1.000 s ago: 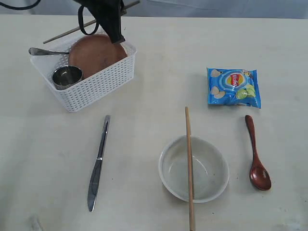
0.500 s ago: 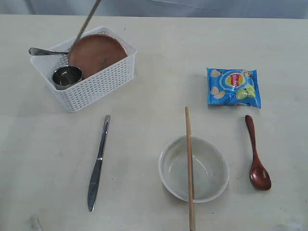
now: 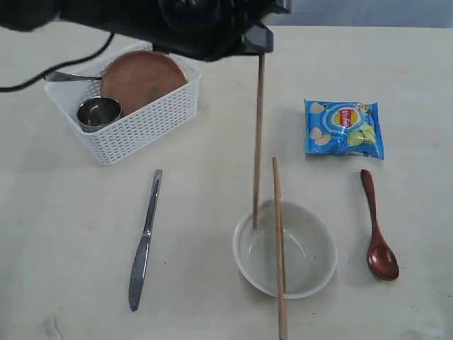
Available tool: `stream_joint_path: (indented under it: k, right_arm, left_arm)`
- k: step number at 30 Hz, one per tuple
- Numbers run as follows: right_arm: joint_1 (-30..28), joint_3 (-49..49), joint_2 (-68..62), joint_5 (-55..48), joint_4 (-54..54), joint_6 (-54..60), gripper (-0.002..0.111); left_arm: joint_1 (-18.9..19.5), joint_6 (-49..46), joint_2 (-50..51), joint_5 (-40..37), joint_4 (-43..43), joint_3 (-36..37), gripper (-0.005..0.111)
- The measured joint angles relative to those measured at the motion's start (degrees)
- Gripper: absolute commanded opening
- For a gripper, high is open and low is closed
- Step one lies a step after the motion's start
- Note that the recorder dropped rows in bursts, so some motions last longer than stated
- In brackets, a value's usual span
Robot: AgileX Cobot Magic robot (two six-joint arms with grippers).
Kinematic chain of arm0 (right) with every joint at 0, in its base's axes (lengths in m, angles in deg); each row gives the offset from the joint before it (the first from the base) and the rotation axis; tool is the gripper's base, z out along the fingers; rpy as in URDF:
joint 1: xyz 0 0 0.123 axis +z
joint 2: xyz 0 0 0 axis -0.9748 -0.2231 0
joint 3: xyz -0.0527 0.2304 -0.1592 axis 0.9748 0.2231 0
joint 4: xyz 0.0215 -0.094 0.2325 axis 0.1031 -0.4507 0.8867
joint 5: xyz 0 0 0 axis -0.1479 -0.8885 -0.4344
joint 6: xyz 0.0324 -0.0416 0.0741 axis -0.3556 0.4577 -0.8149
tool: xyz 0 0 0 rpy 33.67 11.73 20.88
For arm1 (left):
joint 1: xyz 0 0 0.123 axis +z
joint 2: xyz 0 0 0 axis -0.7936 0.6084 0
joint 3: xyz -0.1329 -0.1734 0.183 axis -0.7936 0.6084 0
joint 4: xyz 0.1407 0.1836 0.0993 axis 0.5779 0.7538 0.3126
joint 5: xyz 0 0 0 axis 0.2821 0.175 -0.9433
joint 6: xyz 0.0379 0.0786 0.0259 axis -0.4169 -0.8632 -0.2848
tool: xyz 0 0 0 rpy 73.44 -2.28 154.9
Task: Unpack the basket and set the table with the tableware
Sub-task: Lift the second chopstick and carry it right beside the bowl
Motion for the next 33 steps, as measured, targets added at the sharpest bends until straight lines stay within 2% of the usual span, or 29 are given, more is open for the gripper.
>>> stream_joint_path:
  k: [5, 8, 11, 14, 15, 18, 19, 33]
  right_arm:
    - [0.0, 0.11, 0.0, 0.0, 5.24, -1.76, 0.0]
    - [0.0, 0.11, -0.84, 0.0, 12.51, -0.39, 0.0]
    - [0.0, 0.11, -1.93, 1.23, 15.03, 0.63, 0.002]
    - [0.0, 0.11, -3.01, 1.73, 16.22, 1.45, 0.021]
    - [0.0, 0.11, -3.63, 1.78, 16.66, 1.8, 0.032]
    - [0.0, 0.11, -5.37, 1.95, 19.57, 4.06, 0.054]
    - [0.0, 0.11, -6.15, 2.03, 20.65, 5.2, 0.056]
    - [0.0, 0.11, -10.95, 4.41, 23.33, 8.88, 0.057]
  left_arm:
    - [-5.99, -1.42, 0.0, 2.84, -7.18, 1.78, 0.0]
    - [-6.52, -1.7, 0.0, 2.99, -11.04, 1.78, 0.0]
    - [-6.52, -1.7, 0.0, 2.8, -12.22, 1.78, 0.0]
    - [-6.52, -1.93, 0.24, 1.44, -12.72, 1.78, 0.0]
    - [-6.52, -2.07, 0.37, 1.16, -12.72, 1.78, 0.0]
    - [-6.52, -2.07, 1.22, 0.75, -13.21, 1.78, 0.0]
    - [-6.52, -2.07, 1.5, 0.64, -13.52, 1.78, 0.0]
    - [-6.76, -3.6, 2.21, -0.85, -13.79, 1.78, 0.0]
